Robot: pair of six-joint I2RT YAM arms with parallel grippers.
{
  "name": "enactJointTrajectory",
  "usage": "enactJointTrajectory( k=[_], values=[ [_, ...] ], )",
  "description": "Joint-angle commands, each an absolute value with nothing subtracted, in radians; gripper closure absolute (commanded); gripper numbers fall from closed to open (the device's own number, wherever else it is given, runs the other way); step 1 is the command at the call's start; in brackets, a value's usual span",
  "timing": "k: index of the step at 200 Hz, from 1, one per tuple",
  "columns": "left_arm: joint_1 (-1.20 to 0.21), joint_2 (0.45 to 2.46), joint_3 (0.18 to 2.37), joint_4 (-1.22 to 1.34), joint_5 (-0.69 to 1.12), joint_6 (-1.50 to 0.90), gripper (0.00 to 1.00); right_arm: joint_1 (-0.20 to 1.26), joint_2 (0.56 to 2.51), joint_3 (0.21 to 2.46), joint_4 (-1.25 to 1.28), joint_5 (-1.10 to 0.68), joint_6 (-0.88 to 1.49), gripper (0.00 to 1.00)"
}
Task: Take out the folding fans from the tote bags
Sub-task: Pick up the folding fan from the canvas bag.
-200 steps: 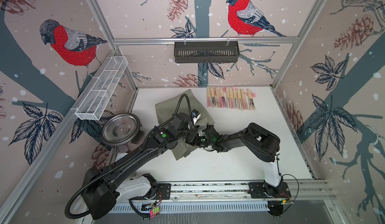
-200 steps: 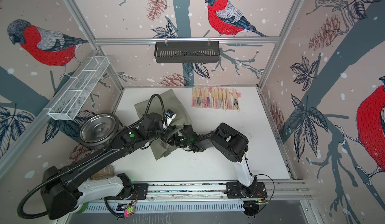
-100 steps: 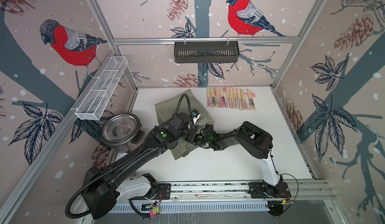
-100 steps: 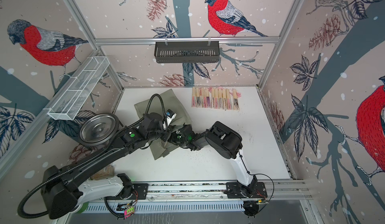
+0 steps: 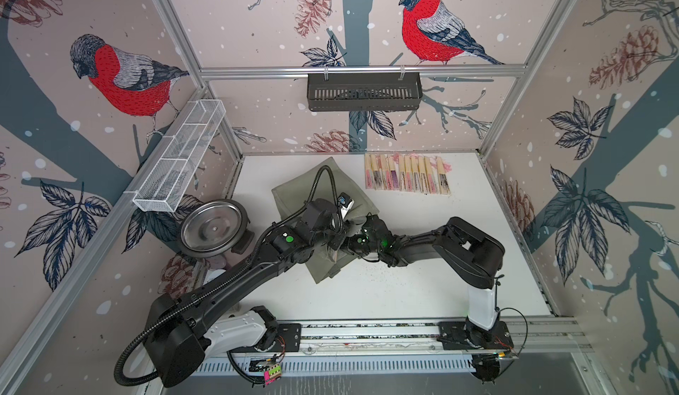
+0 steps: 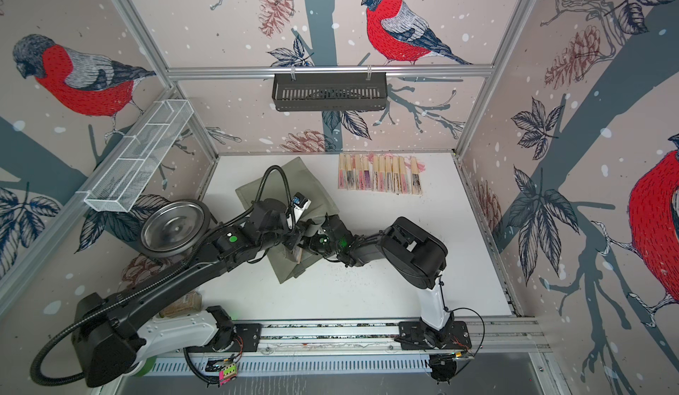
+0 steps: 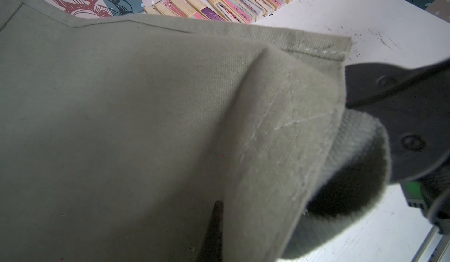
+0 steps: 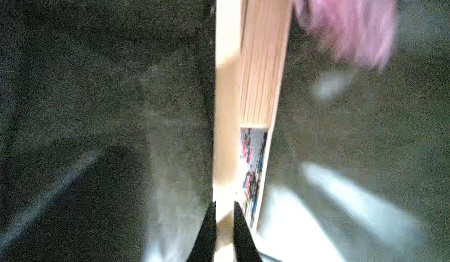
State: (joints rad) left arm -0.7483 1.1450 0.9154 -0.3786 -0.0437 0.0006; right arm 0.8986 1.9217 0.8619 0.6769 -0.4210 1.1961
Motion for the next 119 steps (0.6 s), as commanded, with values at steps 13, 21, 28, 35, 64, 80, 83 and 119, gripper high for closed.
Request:
enactJointTrajectory(
  k=[13,21,28,35,64,80,83,119],
  values=[
    [-0.75,1.139,0.92,-0.379,-0.028,0.005,1.0,0.894,1.85,0.813,0.572,-0.423,1.109,0.88],
    [-0.749,1.139,0.92,-0.379,-0.029,0.005,1.0,0.894,1.837,0.797,0.558,-0.419,1.099,0.88],
    [-0.75,1.139,0.92,-0.38,-0.029,0.005,1.0,0.895,1.826,0.782,0.552,-0.42,1.091,0.88],
    [-0.75,1.138,0.92,-0.379,-0.03,0.005,1.0,0.894,1.812,0.773,0.54,-0.426,1.079,0.88],
    [-0.75,1.136,0.919,-0.379,-0.033,0.003,1.0,0.9,1.737,0.713,0.461,-0.393,0.981,0.87],
    [-0.75,1.14,0.919,-0.377,-0.034,0.005,1.0,0.909,1.701,0.698,0.375,-0.361,0.91,0.87],
    [-0.75,1.141,0.92,-0.379,-0.034,0.005,1.0,0.908,1.695,0.694,0.365,-0.362,0.902,0.87],
    [-0.75,1.14,0.92,-0.381,-0.039,0.005,1.0,0.898,1.631,0.66,0.292,-0.361,0.82,0.87]
  ],
)
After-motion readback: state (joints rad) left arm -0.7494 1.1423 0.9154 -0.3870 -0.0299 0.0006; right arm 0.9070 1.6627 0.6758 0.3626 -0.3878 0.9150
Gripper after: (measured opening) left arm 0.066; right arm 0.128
